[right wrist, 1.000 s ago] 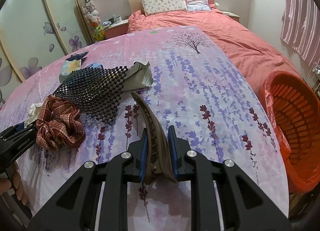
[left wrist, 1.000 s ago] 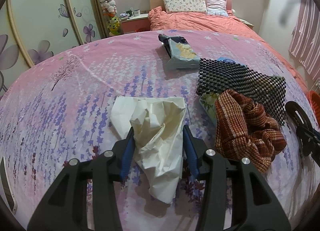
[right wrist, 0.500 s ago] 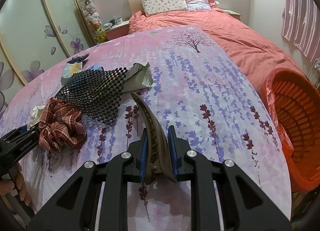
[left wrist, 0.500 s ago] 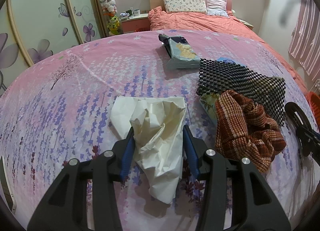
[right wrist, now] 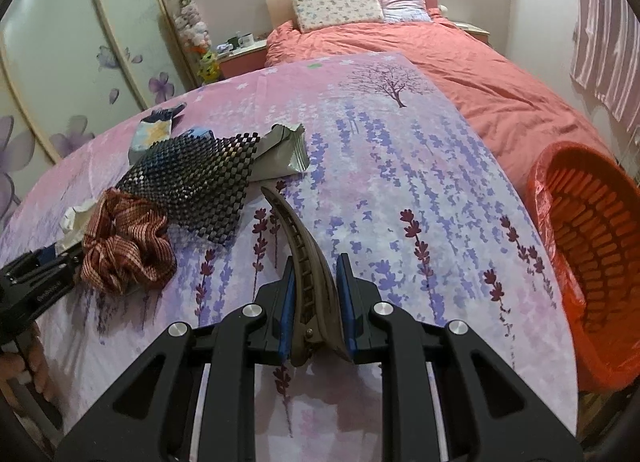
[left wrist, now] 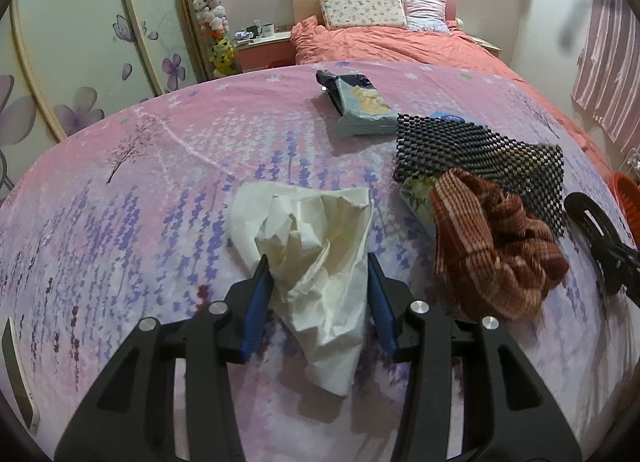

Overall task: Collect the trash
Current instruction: 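Carry tissue and clip to the orange basket and open both tools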

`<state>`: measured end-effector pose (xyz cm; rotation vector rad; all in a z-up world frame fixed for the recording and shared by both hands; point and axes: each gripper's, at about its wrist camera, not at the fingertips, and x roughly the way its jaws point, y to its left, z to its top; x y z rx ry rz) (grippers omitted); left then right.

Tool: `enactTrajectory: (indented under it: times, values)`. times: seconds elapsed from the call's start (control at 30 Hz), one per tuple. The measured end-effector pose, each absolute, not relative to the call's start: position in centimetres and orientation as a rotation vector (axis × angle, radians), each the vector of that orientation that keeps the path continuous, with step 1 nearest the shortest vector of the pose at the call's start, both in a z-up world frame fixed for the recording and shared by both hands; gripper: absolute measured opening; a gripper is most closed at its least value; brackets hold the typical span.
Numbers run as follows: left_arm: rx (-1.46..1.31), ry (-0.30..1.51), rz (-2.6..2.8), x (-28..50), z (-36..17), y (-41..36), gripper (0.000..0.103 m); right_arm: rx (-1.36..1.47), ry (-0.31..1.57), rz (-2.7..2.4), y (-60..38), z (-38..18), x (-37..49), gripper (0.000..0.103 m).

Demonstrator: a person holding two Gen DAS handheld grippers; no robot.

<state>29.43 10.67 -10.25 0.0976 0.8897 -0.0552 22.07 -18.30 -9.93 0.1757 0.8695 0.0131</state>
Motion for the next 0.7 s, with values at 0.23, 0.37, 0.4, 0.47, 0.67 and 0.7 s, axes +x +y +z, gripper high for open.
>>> enactTrajectory:
  times: [0.23, 0.37, 0.4, 0.47, 0.67, 0.7]
  values:
    - [0.052, 0.889, -0.066, 29.4, -10.1, 11.1, 0.032, 0.196, 0.865, 0.015, -18.3, -9.8, 21.4, 0.018]
    - [0.044, 0.865, -0.058, 28.9, -9.4, 11.2, 0.031, 0.204, 0.843, 0.008, -18.8, -9.3, 20.4, 0.018]
    - [0.040, 0.857, -0.055, 28.7, -9.0, 11.3, 0.031, 0.217, 0.837, 0.005, -19.1, -8.9, 20.1, 0.018]
    - [0.035, 0.842, -0.052, 28.3, -8.3, 11.3, 0.030, 0.240, 0.824, 0.005, -19.7, -8.2, 19.7, 0.018]
    - [0.012, 0.782, -0.089, 26.6, -4.6, 10.0, 0.030, 0.241, 0.753, -0.016, -21.0, -5.3, 17.5, 0.018]
    - [0.011, 0.773, -0.100, 26.3, -4.1, 9.5, 0.030, 0.240, 0.737, -0.020, -21.3, -4.7, 17.1, 0.018]
